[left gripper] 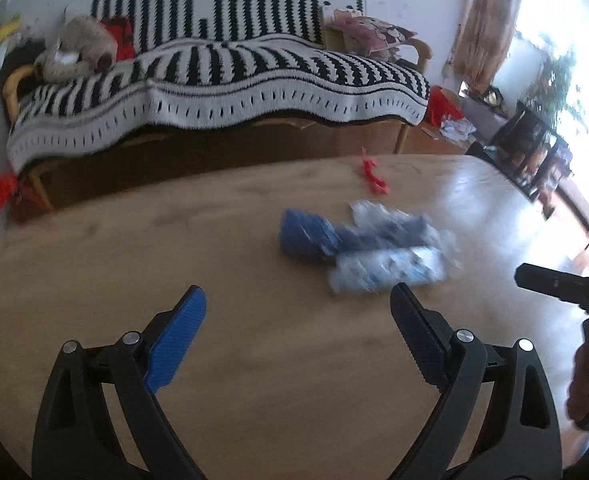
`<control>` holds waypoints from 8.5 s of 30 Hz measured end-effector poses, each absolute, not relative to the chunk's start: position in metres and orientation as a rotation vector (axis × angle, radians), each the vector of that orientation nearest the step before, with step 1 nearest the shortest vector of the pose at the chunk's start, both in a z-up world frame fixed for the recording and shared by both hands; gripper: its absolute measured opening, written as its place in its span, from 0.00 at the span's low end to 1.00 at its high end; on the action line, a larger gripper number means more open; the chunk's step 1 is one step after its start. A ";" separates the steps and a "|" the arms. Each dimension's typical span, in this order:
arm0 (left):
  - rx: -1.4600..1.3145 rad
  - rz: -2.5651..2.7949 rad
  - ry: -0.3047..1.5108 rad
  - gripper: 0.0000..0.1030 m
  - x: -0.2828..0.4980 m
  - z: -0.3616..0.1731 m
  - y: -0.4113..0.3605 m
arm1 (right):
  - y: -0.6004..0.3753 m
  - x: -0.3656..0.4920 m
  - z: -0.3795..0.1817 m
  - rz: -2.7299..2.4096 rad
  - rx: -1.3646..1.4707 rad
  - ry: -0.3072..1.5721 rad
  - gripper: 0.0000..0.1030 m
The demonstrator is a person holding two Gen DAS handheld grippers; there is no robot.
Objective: Collect trash
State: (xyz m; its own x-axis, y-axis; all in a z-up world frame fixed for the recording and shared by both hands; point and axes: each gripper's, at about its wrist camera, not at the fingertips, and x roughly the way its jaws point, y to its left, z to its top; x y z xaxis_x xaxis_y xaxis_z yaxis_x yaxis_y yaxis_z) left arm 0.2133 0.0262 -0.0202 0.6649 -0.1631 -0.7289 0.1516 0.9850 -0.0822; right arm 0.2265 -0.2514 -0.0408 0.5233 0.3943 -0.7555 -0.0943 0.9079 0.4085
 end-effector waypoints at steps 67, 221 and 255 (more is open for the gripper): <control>0.073 -0.554 0.865 0.20 0.021 0.002 -0.257 | -0.485 -0.040 0.043 -0.014 0.293 0.786 0.03; 0.186 -0.424 0.925 0.28 0.142 -0.063 -0.073 | -0.292 0.174 -0.054 0.127 0.133 1.046 0.93; -0.095 -0.057 0.986 0.28 0.161 -0.053 -0.014 | -0.167 0.380 -0.071 0.174 -0.023 1.052 0.12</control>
